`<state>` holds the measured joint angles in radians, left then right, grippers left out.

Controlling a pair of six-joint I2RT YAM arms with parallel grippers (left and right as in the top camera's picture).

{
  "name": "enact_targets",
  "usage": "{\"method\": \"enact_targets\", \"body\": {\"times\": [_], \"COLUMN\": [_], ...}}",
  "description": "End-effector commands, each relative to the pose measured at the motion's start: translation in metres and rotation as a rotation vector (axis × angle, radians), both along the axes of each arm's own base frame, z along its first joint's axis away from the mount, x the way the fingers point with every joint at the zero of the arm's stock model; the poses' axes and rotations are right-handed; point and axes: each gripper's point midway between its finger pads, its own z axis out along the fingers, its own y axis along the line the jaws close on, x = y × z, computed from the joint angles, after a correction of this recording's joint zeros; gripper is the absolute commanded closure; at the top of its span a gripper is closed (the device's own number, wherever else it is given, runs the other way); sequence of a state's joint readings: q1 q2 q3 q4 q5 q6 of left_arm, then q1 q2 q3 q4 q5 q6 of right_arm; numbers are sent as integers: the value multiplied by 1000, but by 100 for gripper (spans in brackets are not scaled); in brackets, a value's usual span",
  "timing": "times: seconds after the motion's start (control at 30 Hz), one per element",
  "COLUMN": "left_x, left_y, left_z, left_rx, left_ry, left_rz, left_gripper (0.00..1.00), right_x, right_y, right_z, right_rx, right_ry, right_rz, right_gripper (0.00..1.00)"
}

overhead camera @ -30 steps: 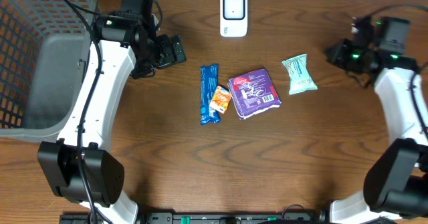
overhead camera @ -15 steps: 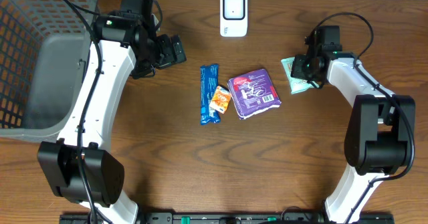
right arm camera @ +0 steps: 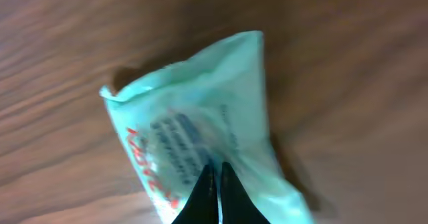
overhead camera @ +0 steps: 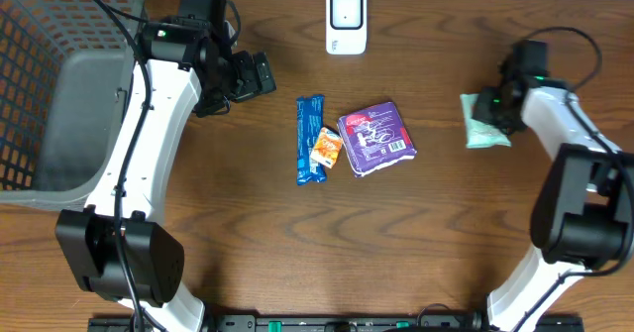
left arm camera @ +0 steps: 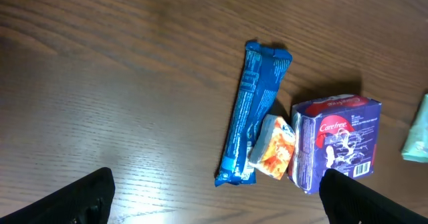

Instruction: Scan the item barcode

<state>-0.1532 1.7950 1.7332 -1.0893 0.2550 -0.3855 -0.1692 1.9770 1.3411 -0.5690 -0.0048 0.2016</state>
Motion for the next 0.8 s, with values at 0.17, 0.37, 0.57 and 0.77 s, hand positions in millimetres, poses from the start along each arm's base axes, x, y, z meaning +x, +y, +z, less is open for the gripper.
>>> {"method": "enact_targets", "body": {"times": [0.17, 0.37, 0.57, 0.77], "left_x": [1, 1, 1, 1], "left_y": [4, 4, 4, 4], "left_z": [0, 0, 0, 0], "left_rx": [16, 16, 16, 16], "left_ry": [-5, -5, -5, -5], "left_rz": [-1, -1, -1, -1], "left_gripper": [2, 2, 2, 2], "right_x": [9, 4, -17, -25], "right_y": [27, 104, 168, 208], "right_z": [93, 111, 80, 43], "right_rx": [139, 323, 341, 367], "right_ry": [-242, -279, -161, -76], "right_rz": [143, 374, 589, 669], "right_gripper": [87, 58, 27, 1]}}
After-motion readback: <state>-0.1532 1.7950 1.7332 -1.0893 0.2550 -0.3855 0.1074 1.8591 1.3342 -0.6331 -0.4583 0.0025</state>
